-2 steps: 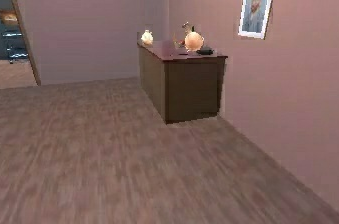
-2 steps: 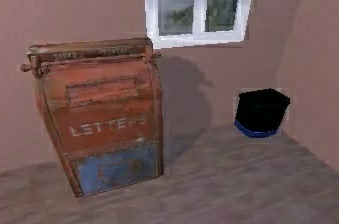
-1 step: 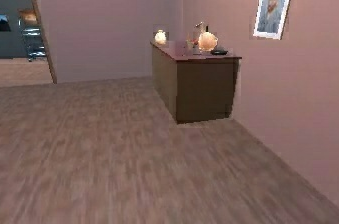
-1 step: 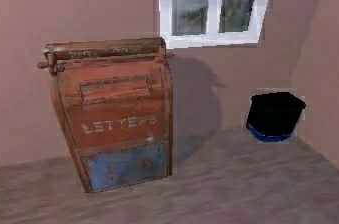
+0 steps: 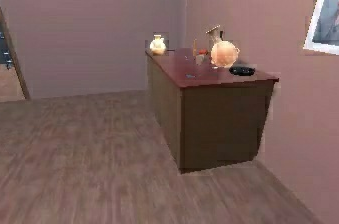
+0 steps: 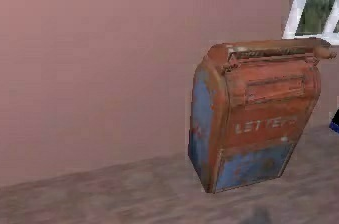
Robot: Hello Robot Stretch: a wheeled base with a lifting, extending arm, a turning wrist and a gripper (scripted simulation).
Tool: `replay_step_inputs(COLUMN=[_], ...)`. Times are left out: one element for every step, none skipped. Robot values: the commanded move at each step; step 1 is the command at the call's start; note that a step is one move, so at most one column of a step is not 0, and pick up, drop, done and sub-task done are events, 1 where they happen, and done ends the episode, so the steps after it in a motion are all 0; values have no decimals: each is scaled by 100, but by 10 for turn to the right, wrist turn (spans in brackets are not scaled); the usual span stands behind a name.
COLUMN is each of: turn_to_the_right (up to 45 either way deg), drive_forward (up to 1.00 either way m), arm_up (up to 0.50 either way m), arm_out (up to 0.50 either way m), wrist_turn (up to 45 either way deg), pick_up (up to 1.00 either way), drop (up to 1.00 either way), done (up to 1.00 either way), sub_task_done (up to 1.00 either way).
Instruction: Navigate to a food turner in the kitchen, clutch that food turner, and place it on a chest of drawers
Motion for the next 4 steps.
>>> replay_step_inputs(turn_to_the_right=[0, -450, -210, -30], drive_forward=[90, 0, 0, 0], arm_up=[0, 0, 0, 0], arm_out=[0, 0, 0, 0], wrist_turn=[0, 0, 0, 0], pick_up=[0, 0, 0, 0], drop=[0, 0, 0, 0], done=[0, 0, 0, 0], sub_task_done=[0, 0, 0, 0])
